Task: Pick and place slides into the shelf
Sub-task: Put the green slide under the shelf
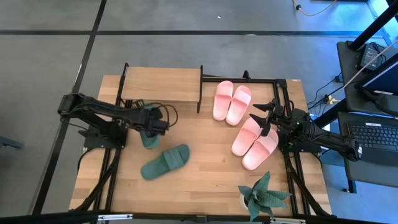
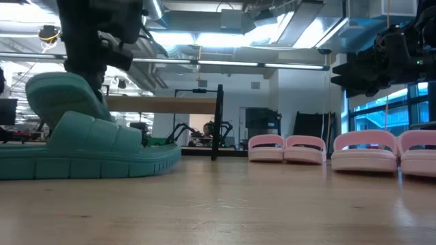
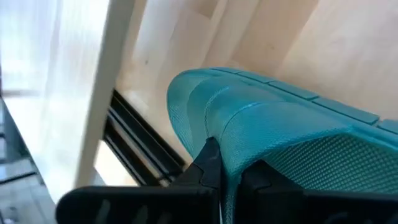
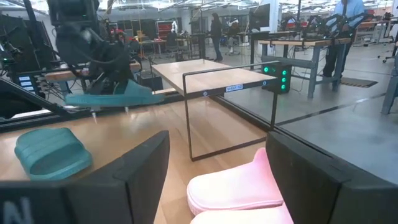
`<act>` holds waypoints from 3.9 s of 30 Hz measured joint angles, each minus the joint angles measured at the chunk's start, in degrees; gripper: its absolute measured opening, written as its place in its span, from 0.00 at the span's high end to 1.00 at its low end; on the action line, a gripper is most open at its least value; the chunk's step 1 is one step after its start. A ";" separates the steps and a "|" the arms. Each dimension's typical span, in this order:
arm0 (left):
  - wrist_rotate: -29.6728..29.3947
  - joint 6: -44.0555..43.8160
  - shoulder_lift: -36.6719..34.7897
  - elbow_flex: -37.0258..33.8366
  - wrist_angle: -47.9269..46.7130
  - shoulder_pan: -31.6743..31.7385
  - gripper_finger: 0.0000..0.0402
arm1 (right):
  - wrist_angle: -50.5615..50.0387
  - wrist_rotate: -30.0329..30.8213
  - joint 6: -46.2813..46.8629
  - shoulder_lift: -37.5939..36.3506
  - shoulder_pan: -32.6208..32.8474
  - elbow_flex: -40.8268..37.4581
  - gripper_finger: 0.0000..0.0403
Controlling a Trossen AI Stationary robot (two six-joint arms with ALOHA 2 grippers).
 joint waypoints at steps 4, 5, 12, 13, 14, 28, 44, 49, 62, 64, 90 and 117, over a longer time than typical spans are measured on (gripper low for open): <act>-0.14 8.39 0.03 0.00 1.33 3.60 0.99 | 0.00 0.00 0.14 0.00 0.01 0.00 0.34; -0.12 10.41 0.03 0.00 1.99 4.29 0.99 | 0.00 0.00 0.14 0.00 0.01 0.00 0.34; -0.19 18.11 0.42 0.00 2.40 8.00 0.99 | 0.00 0.00 0.16 0.00 0.00 0.00 0.34; -0.22 18.74 0.40 0.01 2.37 8.42 0.99 | 0.00 0.00 0.16 -0.02 0.01 0.00 0.34; -0.42 19.28 0.40 -0.01 2.43 8.82 0.99 | 0.00 0.00 0.17 0.00 0.01 0.00 0.34; -3.01 26.98 0.79 -7.03 12.89 11.98 0.99 | 0.01 0.02 0.45 0.00 0.01 0.00 0.34; -3.36 37.22 0.88 -7.10 12.96 15.31 0.99 | 0.00 0.02 1.93 0.00 0.00 0.00 0.34; -3.53 38.81 0.88 -7.10 14.18 16.22 0.99 | 0.00 0.02 1.71 0.00 0.01 0.00 0.34; -2.61 48.81 0.90 -12.21 20.09 18.65 0.99 | -0.02 0.00 1.92 0.00 0.01 0.00 0.34; -3.58 48.98 0.76 -13.63 21.28 19.02 0.99 | -0.02 0.00 1.93 0.00 0.00 0.00 0.34; -8.54 44.67 0.88 -16.59 24.19 19.15 0.86 | -0.04 0.00 2.62 0.00 0.01 0.00 0.34; 12.01 37.29 -1.87 -7.51 13.00 17.23 0.60 | -0.04 -0.01 3.24 0.00 0.00 0.00 0.34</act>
